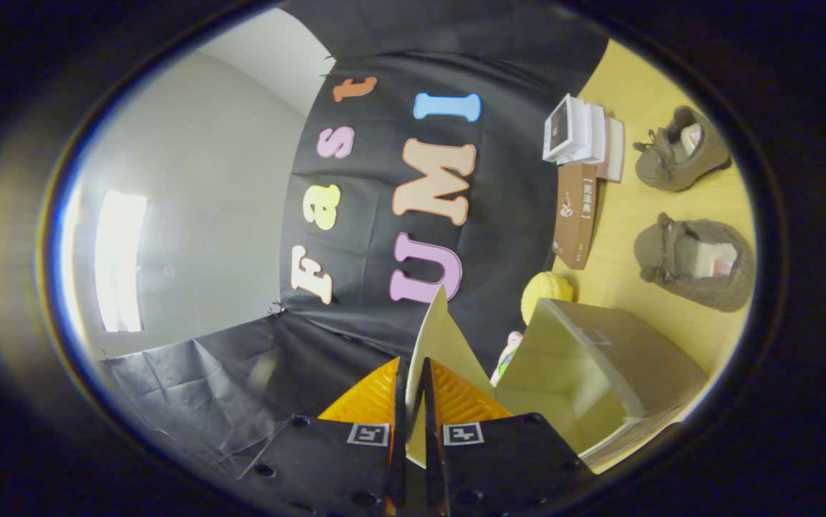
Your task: Open the storage box then place both shoes into the box .Put the left shoe in first, then the right shoe, with the right side of both shoes facing outward in a uniform manner.
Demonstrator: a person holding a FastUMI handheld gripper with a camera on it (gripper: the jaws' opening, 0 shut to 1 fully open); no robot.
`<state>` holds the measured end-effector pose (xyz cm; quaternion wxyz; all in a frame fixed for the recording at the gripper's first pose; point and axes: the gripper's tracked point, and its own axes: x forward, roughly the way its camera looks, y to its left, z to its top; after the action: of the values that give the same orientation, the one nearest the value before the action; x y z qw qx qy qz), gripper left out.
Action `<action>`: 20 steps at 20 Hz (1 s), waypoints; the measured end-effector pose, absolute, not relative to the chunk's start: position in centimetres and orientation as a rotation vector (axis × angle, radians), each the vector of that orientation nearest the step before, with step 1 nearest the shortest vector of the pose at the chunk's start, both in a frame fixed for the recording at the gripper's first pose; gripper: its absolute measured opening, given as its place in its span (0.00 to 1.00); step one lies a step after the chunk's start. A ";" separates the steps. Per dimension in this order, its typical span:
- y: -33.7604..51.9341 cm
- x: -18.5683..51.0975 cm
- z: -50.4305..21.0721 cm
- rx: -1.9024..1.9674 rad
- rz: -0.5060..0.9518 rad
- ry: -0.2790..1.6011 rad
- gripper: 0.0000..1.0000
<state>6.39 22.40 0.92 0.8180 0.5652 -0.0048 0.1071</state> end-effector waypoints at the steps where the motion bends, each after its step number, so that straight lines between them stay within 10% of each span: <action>1: 23.5 6.4 1.8 1.170 0.240 -0.014 0.13; 20: 46.8 5.2 -0.9 0.942 0.469 0.175 0.23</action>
<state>5.22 46.76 -0.85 0.8611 0.4489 0.0834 0.2236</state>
